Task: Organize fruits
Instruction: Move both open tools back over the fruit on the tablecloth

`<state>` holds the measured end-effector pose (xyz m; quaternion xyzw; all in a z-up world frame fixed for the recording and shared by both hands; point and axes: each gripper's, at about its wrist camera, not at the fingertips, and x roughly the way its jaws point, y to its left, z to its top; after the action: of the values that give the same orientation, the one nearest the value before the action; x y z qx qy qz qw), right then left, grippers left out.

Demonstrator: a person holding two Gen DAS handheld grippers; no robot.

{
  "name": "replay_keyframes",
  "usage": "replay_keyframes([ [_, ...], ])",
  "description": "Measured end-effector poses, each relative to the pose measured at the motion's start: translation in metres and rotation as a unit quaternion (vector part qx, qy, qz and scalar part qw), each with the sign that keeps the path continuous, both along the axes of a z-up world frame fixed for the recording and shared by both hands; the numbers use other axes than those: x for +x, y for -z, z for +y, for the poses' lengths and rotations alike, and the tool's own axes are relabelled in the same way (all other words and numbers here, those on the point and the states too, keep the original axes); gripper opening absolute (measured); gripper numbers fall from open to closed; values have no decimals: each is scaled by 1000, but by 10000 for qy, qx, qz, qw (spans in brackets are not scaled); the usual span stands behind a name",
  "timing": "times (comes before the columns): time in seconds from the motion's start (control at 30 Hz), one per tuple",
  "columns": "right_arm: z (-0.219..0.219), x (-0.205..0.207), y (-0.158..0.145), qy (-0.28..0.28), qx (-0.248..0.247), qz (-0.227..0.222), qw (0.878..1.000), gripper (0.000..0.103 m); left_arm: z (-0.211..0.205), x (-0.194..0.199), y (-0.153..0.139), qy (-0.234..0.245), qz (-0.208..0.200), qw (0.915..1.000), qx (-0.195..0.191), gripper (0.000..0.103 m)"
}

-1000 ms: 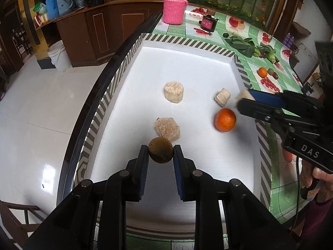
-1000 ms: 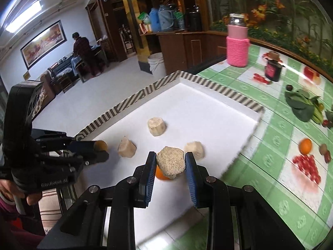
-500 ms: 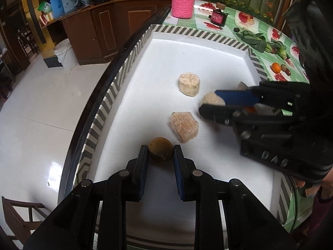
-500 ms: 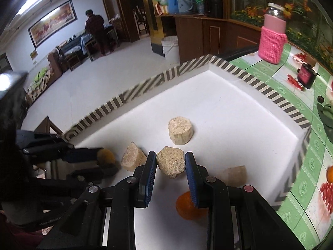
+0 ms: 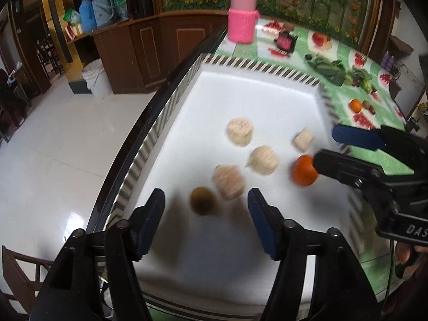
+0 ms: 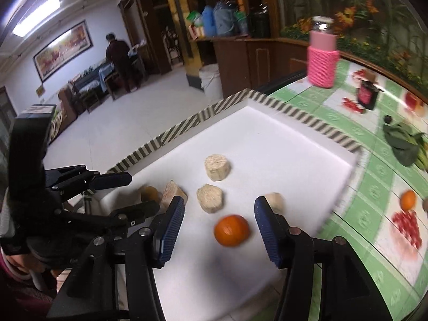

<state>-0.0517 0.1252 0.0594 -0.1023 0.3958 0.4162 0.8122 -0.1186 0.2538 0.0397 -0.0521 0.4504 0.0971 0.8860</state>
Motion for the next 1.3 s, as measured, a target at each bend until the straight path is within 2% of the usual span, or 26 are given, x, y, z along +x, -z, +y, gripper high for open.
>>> replay_keyframes([
  [0.13, -34, -5, -14, 366, 162, -149, 9991, 73, -22, 5, -10, 118, -161, 9998, 81, 65],
  [0.47, -125, -8, -14, 1186, 85, -170, 9928, 74, -107, 29, -19, 824, -283, 9962, 7, 65],
  [0.67, -182, -8, -1, 1728, -46, -63, 9849, 74, -161, 45, -16, 1320, -157, 9910, -133, 65],
  [0.97, -283, -4, 8, 2709, -57, 44, 9626, 75, -218, 68, -10, 1820, 49, 9826, -356, 65],
  [1.13, -319, 2, 7, 3054, -150, -32, 9521, 75, -226, 87, -10, 1905, 159, 9798, -587, 65],
  [1.3, -355, 7, 5, 3453, -229, -155, 9381, 75, -228, 108, -14, 2030, 235, 9770, -604, 65],
])
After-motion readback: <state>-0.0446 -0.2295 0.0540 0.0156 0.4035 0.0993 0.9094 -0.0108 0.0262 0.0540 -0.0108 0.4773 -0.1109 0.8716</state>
